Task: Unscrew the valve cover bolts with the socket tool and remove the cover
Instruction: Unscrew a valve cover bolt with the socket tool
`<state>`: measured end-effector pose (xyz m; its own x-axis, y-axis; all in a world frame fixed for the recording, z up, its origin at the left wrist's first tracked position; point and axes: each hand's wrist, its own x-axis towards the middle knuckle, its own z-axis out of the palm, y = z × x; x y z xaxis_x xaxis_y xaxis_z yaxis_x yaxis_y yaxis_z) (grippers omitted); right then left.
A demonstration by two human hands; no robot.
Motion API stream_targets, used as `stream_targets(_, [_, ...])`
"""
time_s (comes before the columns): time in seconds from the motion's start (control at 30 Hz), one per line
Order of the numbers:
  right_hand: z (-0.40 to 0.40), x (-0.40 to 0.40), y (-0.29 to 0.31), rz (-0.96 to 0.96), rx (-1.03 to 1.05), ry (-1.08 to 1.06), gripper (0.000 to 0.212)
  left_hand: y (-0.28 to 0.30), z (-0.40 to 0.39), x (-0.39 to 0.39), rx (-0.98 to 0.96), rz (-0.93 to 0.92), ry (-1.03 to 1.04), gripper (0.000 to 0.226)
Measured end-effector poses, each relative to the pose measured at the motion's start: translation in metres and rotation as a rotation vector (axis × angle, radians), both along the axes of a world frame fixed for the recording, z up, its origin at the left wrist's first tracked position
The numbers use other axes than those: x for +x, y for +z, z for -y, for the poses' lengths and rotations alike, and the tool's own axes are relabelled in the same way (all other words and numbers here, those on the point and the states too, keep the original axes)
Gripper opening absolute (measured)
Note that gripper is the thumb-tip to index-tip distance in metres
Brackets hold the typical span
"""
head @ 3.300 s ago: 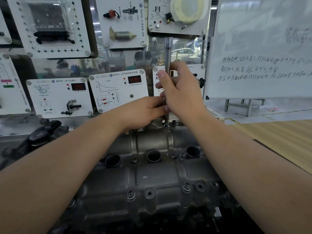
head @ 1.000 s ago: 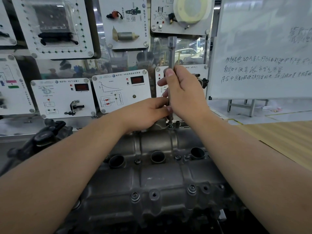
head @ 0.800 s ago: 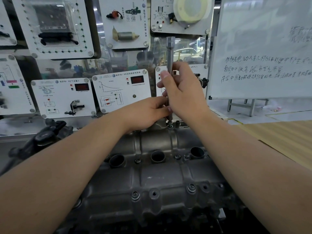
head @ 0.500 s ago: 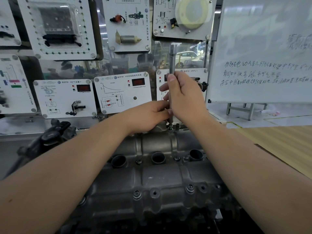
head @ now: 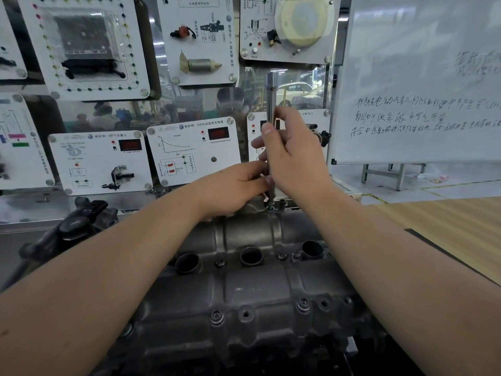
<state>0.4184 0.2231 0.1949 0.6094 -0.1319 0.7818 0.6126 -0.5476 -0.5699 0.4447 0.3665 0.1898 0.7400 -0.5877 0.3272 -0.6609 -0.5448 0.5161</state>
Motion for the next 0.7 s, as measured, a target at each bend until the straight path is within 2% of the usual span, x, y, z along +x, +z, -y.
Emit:
stream_targets(0.47, [-0.0014,-0.0041,0.0025,-0.034,0.001,0.018,0.016,0.0003,0.0001,-0.0008,0.008,-0.009,0.008,0.026])
stream_targets(0.6, [-0.002,-0.0048,0.0016,-0.024,0.008,0.021,0.03,0.0017,0.0014,-0.0018,0.036,0.013,0.02,0.028])
stream_targets(0.7, [-0.002,-0.0031,0.0021,-0.012,0.006,0.016,0.021,0.0011,0.0013,-0.0021,0.034,0.011,0.03,0.027])
